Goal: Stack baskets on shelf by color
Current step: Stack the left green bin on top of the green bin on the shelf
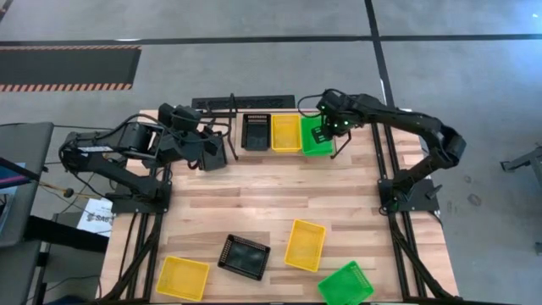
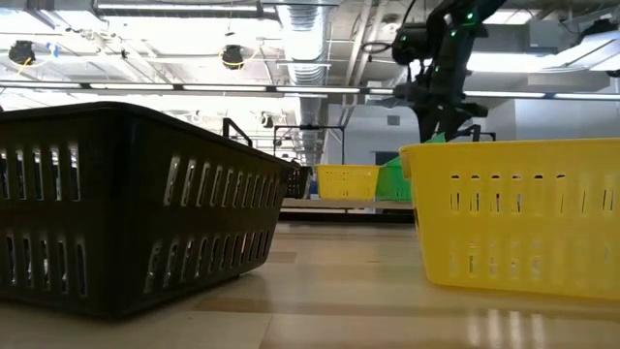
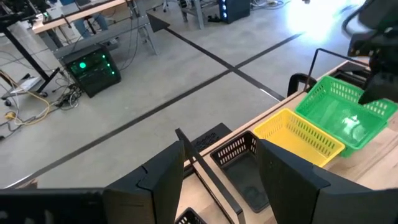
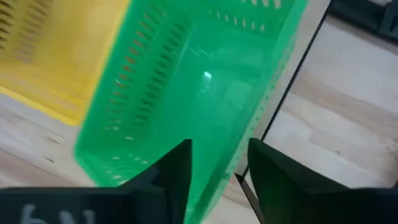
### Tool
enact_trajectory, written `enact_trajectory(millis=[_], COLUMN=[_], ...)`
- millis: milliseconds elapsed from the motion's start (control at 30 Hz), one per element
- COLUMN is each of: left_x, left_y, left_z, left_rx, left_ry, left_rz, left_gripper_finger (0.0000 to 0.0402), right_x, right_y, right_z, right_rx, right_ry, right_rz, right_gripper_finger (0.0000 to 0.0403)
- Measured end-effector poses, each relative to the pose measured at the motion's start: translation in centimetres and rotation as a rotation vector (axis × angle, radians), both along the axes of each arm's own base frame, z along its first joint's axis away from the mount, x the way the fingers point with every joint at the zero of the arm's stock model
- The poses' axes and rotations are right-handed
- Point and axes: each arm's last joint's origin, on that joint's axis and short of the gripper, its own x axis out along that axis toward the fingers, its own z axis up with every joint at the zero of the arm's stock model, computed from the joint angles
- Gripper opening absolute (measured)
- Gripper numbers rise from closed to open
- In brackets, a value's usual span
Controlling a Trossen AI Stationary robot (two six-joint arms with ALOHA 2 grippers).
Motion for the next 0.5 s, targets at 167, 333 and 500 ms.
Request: enact_trajectory(millis=[167,333,500], left_x=[0.0,0.0,0.0], left_y=[0.0,0.0,0.0], left_z=[0.0,0.0,0.0], left_rx=[-0.003,-0.004,-0.001], left_ry=[-0.005,-0.009,-0.01], left_rz=[0.002,0.004,0.007], left_gripper_finger=[0.0189,0.0189,0.0189], right_x=[0.8,1.0,0.8], right_y=[-0.4,-0.6,-0.6], right_z=[-1.6,-1.9,-1.5], right_rx=[0.028,0.035,0.027], right_ry=[0.063,0.064,0.039], right_rz=[0.026,0.024,0.015], right_gripper_finger=[0.0209,0.0171,0.0072])
